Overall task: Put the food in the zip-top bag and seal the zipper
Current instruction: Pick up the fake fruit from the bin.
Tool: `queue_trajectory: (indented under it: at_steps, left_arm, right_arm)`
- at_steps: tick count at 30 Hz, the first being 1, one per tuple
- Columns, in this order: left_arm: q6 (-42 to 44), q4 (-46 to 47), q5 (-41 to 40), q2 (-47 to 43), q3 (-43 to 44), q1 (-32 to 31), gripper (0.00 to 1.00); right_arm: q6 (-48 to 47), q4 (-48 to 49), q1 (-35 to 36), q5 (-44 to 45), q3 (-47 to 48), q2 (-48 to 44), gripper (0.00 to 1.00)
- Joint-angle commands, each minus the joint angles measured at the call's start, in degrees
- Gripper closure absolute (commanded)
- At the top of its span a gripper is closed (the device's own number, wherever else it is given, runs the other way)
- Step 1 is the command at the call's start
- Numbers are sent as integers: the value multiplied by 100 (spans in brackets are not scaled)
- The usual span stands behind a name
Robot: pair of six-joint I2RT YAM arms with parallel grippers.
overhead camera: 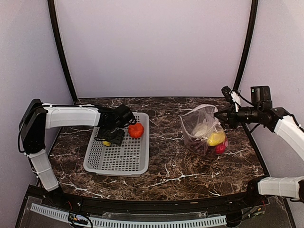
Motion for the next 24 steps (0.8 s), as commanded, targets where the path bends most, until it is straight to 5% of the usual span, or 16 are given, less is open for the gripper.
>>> queue_trajectory:
  at_steps: [1, 24]
  left_arm:
    - [64, -193, -212, 212, 238, 77, 30]
    - [-13, -612, -934, 1138, 539, 187, 40]
  right_arm:
    - [-58, 349, -37, -141, -255, -26, 100]
    - [-152, 342, -46, -371, -413, -124, 100]
